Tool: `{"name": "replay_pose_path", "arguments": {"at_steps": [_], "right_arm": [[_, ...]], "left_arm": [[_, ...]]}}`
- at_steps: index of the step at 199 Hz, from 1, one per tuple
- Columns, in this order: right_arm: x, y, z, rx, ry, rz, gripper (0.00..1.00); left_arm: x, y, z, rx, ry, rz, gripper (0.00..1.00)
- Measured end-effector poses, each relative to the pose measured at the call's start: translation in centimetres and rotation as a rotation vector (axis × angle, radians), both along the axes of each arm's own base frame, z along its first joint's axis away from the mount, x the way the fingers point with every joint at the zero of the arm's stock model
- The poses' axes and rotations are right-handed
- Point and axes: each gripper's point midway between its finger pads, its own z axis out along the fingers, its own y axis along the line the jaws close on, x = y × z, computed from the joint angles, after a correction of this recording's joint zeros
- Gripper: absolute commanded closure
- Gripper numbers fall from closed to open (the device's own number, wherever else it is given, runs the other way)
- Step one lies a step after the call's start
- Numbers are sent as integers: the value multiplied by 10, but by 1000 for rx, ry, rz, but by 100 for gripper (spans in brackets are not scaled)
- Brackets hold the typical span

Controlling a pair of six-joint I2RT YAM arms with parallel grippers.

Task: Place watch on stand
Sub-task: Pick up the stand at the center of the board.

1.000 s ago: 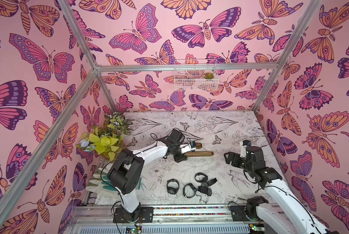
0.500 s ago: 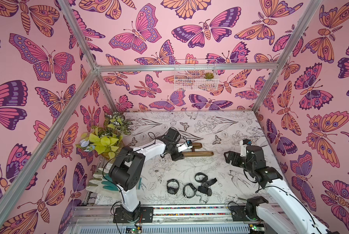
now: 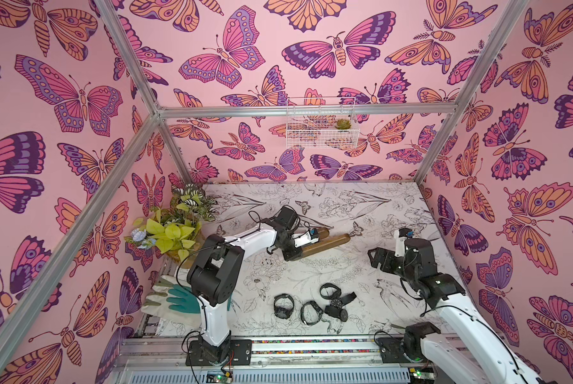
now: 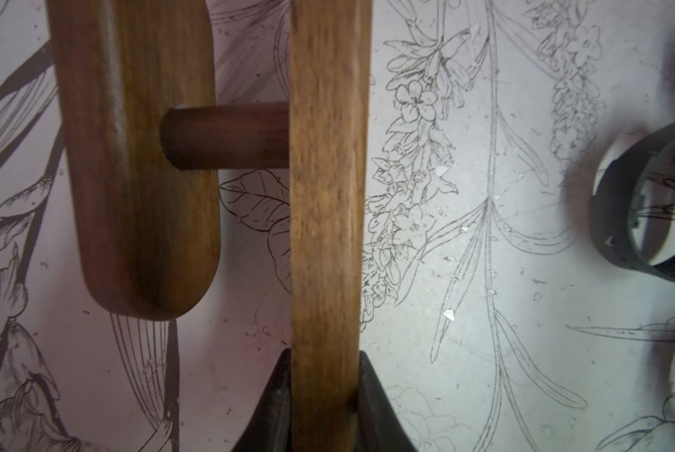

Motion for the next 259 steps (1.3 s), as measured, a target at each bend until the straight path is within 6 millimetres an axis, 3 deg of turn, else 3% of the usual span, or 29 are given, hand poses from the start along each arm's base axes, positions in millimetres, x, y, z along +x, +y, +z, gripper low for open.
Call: {"name": "replay_pose_path", "arguments": {"at_steps": [29,56,82,126,173,209,245,259], "right_arm": [[-1,6,1,8,1,20,4],[-3,22,7,57,-4,54,4],[-5,55,25,132,-53,125,4],[-6,109,51,268,-130,192,6],[19,117,46,339,-128,73,14],[33,121,38,360,-87,6,32],[38,125,35,404,-61,-35,72],[39,128,39,416,-63,-35,80]], "left_arm": [[-19,-10,16,-47,20,-6,87],[-37,-29,55,-167,1,-15,87],[-39,-48,93,-304,-15,1,89],[-35,-62,99,-377,33,92,89],[-46,-75,94,-408,78,119,89],[-53,-82,88,-427,107,133,89],[-48,-79,82,-424,102,178,87],[-48,-77,78,-417,117,191,86]]}}
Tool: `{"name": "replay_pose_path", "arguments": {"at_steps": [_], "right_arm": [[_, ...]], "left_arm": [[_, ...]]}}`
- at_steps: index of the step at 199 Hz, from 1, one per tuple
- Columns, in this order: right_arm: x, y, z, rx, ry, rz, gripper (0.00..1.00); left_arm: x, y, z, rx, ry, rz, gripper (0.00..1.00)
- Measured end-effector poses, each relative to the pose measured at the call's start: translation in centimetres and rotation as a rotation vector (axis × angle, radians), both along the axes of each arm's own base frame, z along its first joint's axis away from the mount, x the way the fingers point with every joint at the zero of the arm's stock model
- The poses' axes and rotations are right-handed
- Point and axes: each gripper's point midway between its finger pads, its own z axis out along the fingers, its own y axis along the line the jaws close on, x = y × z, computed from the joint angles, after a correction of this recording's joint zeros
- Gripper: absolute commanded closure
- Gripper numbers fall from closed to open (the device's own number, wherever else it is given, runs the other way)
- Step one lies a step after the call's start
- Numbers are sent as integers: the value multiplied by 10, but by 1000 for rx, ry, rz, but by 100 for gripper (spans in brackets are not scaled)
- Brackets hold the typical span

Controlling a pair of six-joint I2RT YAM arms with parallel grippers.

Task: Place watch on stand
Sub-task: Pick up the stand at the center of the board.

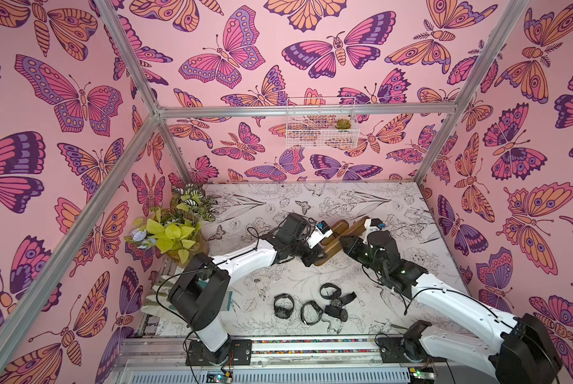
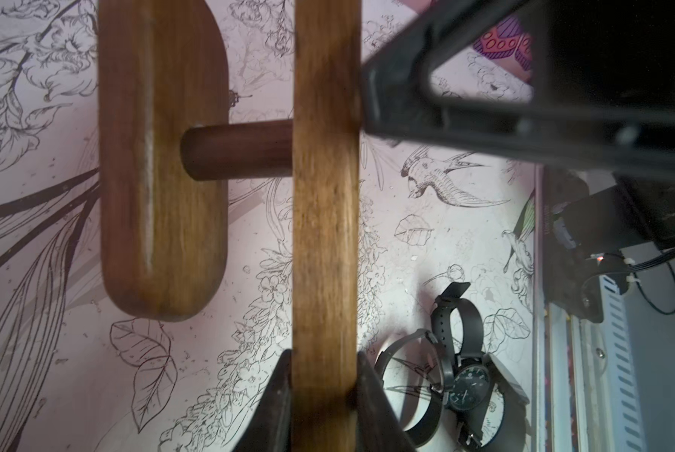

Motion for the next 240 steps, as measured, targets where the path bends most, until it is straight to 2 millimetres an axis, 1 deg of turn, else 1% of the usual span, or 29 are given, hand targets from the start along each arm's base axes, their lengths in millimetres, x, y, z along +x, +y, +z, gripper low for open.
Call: {"name": "replay_pose_path", "arguments": {"at_steps": [20,30,53,71,83,99,122,136,155,177,193,202,215,240], "right_arm": [[3,1,-2,0,19,-13,82],[4,1,-4,-1,30,-16,80],[7,4,-3,-5,54,-19,66],[8,7,0,2,58,-14,46],[7,7,0,11,65,-18,37],[4,5,-1,18,71,-23,31],[-3,-2,-6,20,75,-31,26],[-6,-4,-11,24,81,-36,25],[-6,-4,-19,29,95,-39,25],[-3,4,-24,38,104,-20,24],[1,10,-26,54,100,-4,27],[3,13,-26,60,99,3,30],[5,16,-26,71,93,8,38],[7,19,-25,85,89,10,63]], "left_arm": [[1,1,-1,2,7,12,86],[1,2,-2,3,9,18,86],[1,3,-7,4,17,32,86],[1,4,-8,4,21,37,87],[0,3,-8,-2,25,37,87],[0,2,-7,-17,26,36,87],[0,2,-6,-34,30,45,87],[0,3,-4,-47,34,52,87],[0,2,1,-70,37,52,87],[-2,1,11,-108,36,50,87],[-5,1,14,-126,43,48,87],[-6,0,15,-132,44,46,87],[-8,0,15,-140,47,44,87],[-10,1,11,-140,64,50,85]]}}
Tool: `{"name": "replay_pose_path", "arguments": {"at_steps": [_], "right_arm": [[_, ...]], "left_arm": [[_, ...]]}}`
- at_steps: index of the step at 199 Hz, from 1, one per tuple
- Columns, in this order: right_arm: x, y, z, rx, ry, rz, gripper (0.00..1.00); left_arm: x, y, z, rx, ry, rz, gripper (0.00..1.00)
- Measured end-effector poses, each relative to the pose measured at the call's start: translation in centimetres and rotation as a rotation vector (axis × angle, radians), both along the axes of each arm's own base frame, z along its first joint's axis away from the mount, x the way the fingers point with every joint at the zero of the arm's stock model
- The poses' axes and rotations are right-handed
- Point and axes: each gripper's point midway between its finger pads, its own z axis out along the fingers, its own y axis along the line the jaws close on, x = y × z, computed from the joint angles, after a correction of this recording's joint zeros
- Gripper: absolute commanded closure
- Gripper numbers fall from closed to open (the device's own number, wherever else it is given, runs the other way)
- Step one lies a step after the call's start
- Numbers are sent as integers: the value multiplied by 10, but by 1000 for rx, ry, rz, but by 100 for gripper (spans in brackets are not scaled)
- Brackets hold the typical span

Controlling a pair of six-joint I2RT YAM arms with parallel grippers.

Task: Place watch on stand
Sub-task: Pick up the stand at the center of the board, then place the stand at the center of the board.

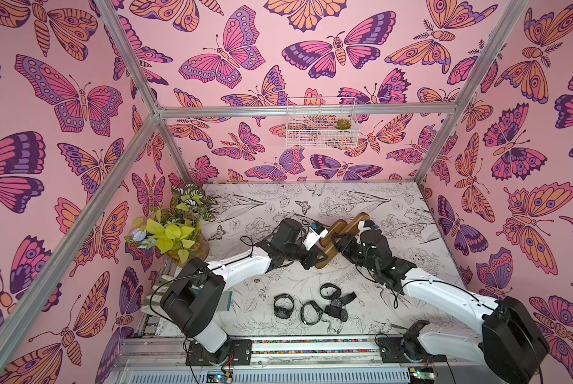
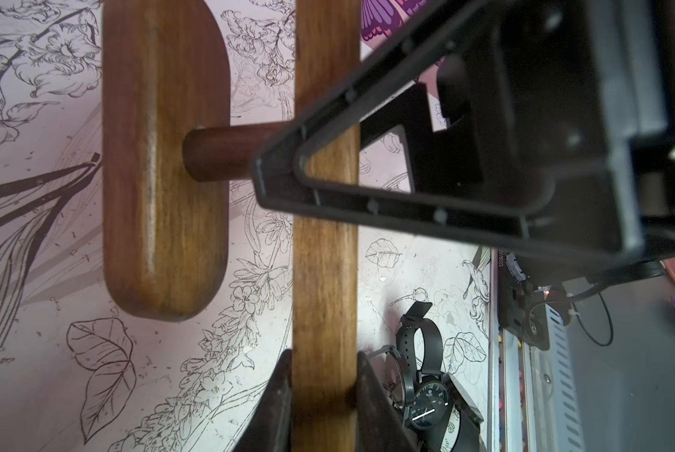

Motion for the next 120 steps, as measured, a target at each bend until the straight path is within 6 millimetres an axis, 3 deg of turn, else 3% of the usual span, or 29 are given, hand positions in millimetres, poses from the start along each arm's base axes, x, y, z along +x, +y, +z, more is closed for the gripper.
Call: {"name": "replay_pose_path", "arguments": {"at_steps": [29,44,81,120], "right_arm": [[1,0,-1,-8,14,-6,76],[2,-1,1,-28,30,-15,79],[4,-17,-7,-155,130,-82,79],[0,-27,-34,-302,293,-99,76]], "left_arm": [[0,0,0,-4,12,9,76],[2,-1,1,-10,8,15,59],[11,10,18,-19,-53,106,30],[21,41,32,0,-132,263,25]]}}
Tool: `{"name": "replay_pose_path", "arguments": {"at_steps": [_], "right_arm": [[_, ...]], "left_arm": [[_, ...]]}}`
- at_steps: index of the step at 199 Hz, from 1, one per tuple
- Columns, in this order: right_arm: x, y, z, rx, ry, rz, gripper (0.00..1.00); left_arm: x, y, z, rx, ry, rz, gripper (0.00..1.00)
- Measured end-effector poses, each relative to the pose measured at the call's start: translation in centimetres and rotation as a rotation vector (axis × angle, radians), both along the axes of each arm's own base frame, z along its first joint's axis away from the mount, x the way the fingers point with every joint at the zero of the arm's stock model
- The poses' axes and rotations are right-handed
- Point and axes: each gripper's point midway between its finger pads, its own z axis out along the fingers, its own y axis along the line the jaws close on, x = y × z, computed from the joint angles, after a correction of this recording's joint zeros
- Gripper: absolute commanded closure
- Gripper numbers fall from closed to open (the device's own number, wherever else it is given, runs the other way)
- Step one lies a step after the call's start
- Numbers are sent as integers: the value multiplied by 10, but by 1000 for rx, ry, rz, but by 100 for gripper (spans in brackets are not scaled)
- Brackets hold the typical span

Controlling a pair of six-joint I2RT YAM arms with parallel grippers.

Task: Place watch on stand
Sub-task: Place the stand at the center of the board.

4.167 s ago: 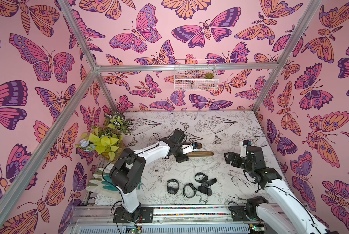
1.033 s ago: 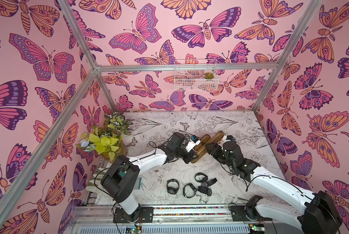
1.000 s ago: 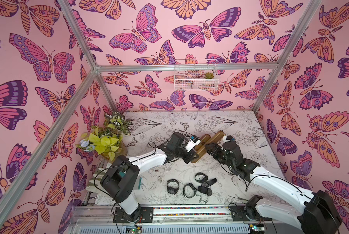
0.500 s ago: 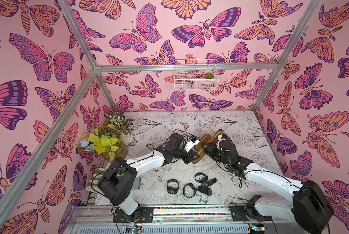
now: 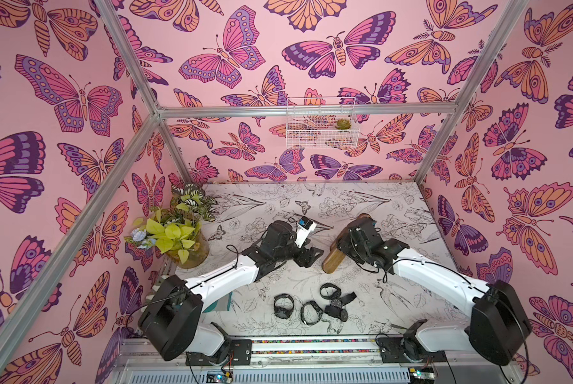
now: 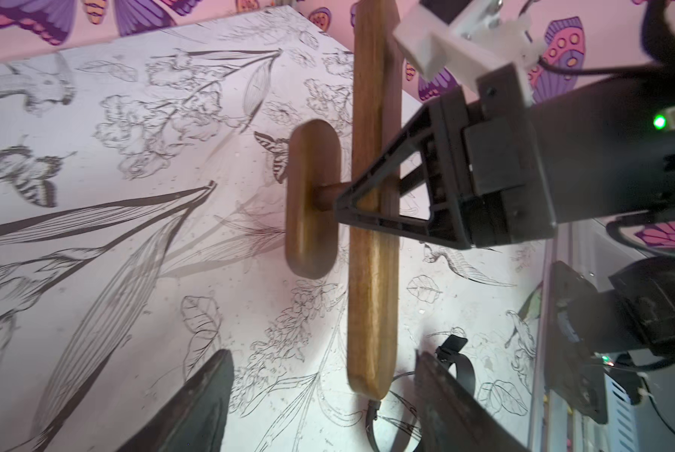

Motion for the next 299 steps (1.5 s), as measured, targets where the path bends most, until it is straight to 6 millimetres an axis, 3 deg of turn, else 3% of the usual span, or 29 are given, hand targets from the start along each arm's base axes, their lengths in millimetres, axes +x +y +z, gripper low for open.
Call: {"name": "replay_pose_path", "arguments": {"at_steps": [32,86,176,227,252,299], "right_arm": [[-13,-7,-36,-72,138,-14,74],[-2,-4,-38,-30,174,-56,68],[30,-15,-51,72,267,-129,56],[29,-15,-51,47,264,-93,26],[24,-20,-42,26,245,-77,13],[8,-46,5,-14,113,-79,12]], "left_arm": [[7,21,-5,39,-33,103,24],[8,33,-12,67,-47,150,23],[0,23,-23,90,-42,78,21],[-3,1,-25,141,-51,6,17],[-9,-18,-21,179,-83,-40,14],[-20,-52,-25,271,-113,-109,12]]}}
